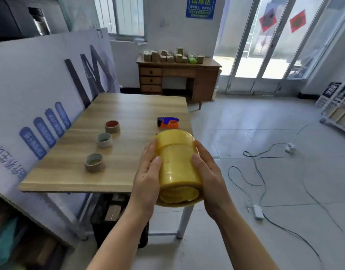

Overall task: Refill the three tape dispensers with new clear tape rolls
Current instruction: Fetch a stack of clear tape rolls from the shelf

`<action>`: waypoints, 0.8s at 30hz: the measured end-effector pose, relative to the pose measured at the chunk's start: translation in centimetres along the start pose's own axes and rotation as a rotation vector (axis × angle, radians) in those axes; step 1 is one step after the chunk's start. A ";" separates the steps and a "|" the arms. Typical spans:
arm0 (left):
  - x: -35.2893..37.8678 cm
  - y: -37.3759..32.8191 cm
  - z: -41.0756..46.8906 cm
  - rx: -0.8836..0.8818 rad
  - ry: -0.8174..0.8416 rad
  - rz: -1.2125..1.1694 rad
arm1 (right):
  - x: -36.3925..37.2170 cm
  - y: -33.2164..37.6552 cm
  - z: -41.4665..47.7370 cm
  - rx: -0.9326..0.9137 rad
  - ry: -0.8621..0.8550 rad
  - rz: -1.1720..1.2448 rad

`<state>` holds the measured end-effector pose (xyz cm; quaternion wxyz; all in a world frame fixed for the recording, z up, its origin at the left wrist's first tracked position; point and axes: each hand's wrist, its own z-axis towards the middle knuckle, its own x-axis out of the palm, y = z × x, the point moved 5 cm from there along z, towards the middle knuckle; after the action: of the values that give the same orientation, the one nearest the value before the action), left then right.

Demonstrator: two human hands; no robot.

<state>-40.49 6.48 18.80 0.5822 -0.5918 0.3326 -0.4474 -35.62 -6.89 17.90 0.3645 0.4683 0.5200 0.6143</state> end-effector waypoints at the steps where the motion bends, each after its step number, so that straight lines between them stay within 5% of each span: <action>1: 1.6 0.5 1.0 -0.012 -0.001 -0.005 | -1.5 0.1 1.1 0.001 0.002 -0.003; 24: 26.7 10.2 25.4 -0.200 -0.181 -0.074 | -25.5 0.2 30.5 0.130 0.089 -0.127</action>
<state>-5.78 -9.01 14.50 0.5311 -0.6967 0.2993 -0.3780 1.04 -21.68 13.67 0.3483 0.4293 0.6030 0.5751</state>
